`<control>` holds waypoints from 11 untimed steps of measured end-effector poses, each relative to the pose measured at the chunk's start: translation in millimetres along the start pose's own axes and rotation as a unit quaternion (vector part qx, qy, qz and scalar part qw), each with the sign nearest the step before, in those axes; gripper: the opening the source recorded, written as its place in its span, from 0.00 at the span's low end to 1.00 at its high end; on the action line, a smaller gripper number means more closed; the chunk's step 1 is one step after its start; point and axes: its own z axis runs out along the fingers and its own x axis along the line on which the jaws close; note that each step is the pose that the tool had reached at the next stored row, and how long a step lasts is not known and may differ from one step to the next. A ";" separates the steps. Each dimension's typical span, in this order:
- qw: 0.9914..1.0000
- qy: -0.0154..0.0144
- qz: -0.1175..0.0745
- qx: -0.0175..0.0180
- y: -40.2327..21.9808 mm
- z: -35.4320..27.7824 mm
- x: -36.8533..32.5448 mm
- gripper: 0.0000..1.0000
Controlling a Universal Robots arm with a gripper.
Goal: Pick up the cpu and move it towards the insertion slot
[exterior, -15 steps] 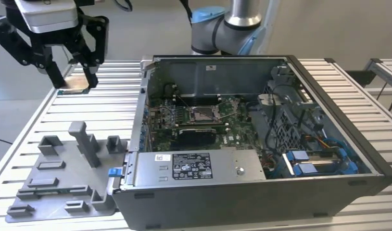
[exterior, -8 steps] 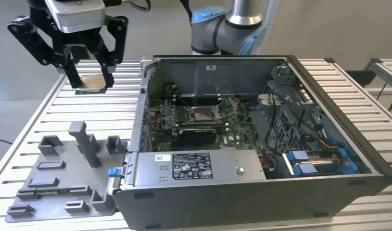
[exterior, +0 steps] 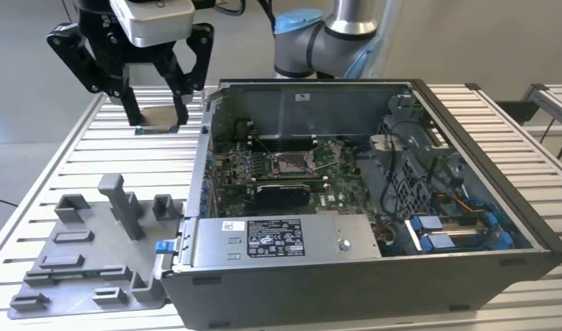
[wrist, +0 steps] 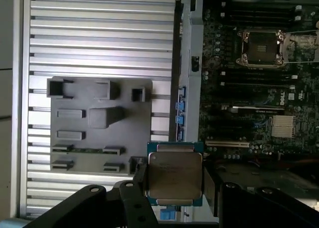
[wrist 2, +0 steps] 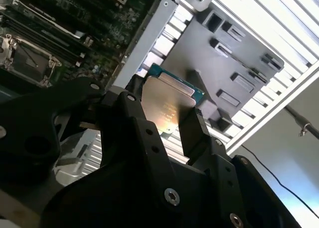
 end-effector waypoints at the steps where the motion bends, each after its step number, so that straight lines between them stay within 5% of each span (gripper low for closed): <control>1: 1.000 0.000 0.000 0.000 -0.1 0.0 -3.4 0.00; 11: 1.000 0.000 0.000 0.000 -1.0 0.0 -35.0 0.00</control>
